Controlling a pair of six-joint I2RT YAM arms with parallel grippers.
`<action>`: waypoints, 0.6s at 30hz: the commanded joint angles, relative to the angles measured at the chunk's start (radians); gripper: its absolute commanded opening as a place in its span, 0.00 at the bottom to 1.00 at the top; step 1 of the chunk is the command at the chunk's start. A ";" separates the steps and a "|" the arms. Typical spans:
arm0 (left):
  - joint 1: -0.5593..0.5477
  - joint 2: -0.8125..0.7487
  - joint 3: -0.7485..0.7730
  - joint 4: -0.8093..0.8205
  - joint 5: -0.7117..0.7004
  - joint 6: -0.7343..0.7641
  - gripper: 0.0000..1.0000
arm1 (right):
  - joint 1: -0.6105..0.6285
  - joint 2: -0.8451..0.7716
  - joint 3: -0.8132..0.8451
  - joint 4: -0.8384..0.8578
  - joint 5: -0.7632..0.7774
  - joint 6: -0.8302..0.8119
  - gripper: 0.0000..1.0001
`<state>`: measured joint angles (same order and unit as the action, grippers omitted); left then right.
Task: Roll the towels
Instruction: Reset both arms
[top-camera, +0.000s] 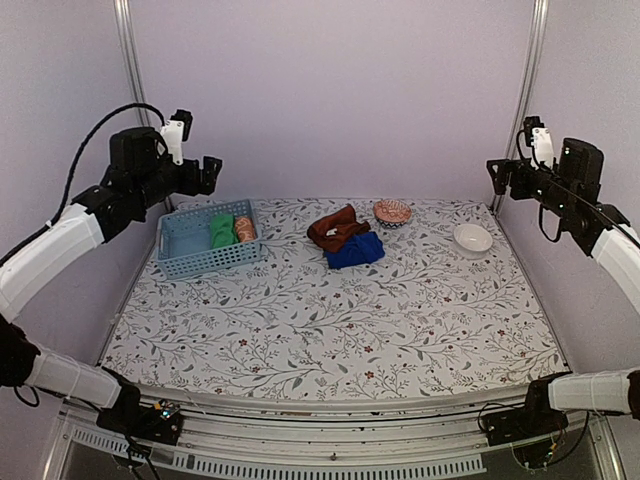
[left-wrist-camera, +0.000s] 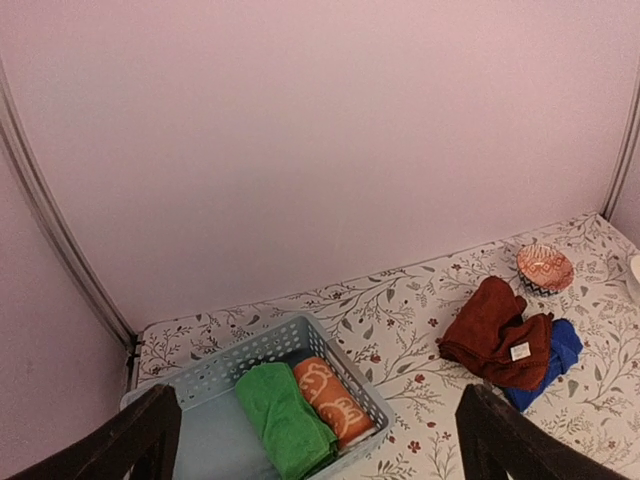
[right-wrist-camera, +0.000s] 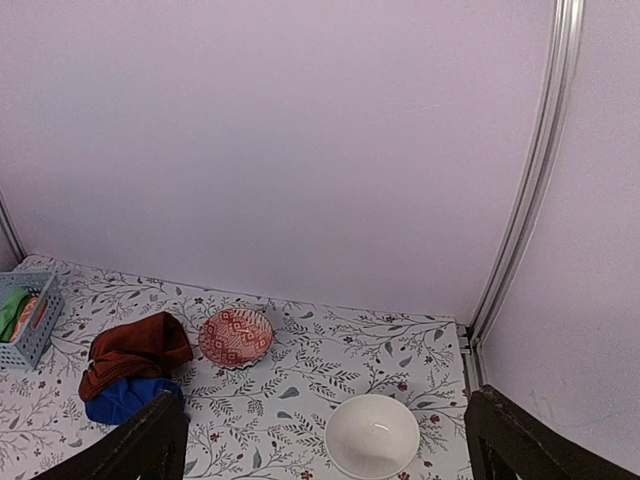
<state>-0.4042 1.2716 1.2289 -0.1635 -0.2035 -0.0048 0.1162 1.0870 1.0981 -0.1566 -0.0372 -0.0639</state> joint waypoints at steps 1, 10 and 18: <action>-0.014 -0.021 -0.148 0.103 -0.041 0.067 0.98 | -0.022 -0.022 -0.027 0.031 0.054 0.047 0.99; -0.022 -0.019 -0.212 0.154 -0.039 0.116 0.98 | -0.032 -0.009 0.011 -0.003 -0.008 0.051 0.99; -0.024 -0.049 -0.254 0.191 0.002 0.116 0.99 | -0.045 0.002 -0.007 0.011 -0.057 0.032 0.99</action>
<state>-0.4156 1.2549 1.0016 -0.0307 -0.2214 0.0948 0.0811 1.0824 1.0863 -0.1570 -0.0620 -0.0250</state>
